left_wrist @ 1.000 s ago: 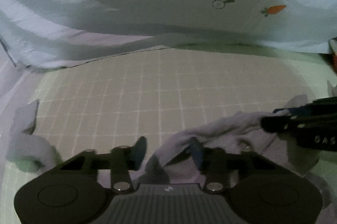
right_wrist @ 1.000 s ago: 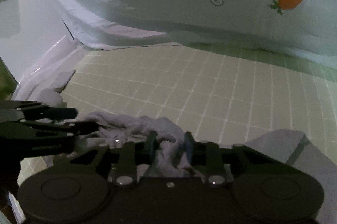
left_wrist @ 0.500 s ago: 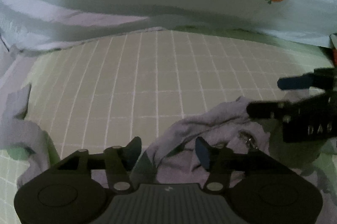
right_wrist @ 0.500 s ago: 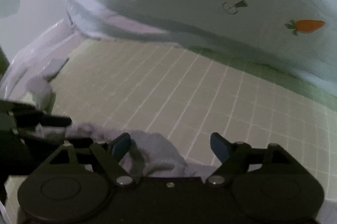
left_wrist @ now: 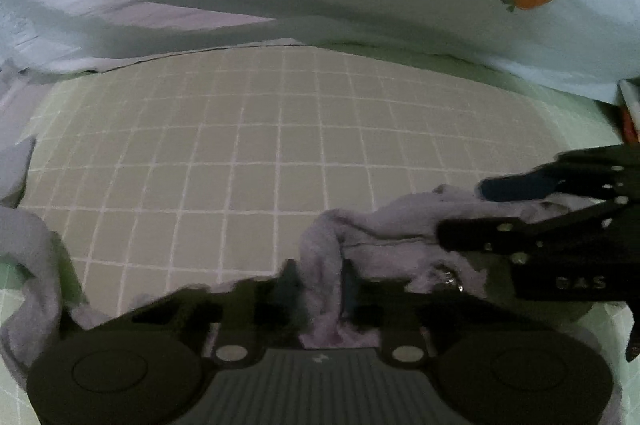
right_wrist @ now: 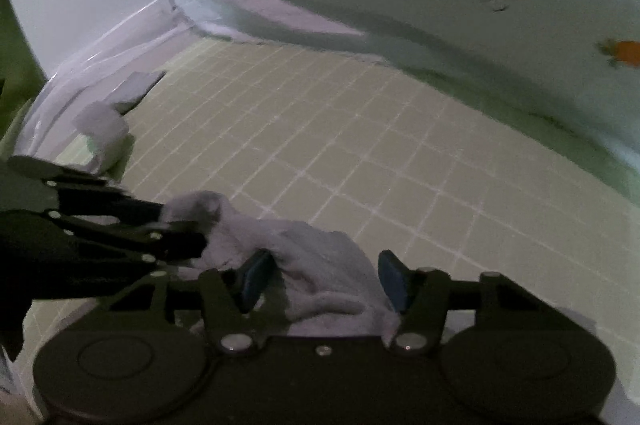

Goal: Fold clothes

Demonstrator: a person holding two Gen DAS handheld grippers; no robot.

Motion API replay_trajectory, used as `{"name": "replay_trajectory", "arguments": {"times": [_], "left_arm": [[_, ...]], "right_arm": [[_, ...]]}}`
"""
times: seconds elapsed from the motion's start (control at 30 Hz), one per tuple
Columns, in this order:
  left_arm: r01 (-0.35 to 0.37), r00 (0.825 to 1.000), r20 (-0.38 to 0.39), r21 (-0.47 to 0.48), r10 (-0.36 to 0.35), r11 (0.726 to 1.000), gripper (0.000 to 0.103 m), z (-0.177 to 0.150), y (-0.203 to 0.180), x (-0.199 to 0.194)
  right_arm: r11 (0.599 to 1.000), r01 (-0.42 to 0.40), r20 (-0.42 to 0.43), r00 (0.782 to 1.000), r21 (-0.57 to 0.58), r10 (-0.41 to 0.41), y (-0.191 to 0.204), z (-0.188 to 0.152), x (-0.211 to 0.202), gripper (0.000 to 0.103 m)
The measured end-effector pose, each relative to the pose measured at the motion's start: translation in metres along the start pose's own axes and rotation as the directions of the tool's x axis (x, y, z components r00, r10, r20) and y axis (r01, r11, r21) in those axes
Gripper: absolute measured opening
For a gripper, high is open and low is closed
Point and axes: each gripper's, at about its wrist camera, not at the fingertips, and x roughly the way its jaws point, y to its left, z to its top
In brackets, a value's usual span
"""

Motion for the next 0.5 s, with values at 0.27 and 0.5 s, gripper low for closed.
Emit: {"name": "replay_trajectory", "arguments": {"times": [0.27, 0.5], "left_arm": [[-0.014, 0.984, 0.178, 0.010, 0.012, 1.000, 0.012, 0.066, -0.008, -0.017], [-0.020, 0.907, 0.421, 0.057, -0.006, 0.998, 0.013, 0.181, -0.034, -0.014]], "right_arm": [[0.997, 0.068, 0.193, 0.979, 0.028, -0.073, -0.019, 0.023, -0.028, 0.008], [0.971, 0.228, 0.433, 0.869, 0.076, -0.238, -0.071, 0.110, -0.061, 0.008]]}}
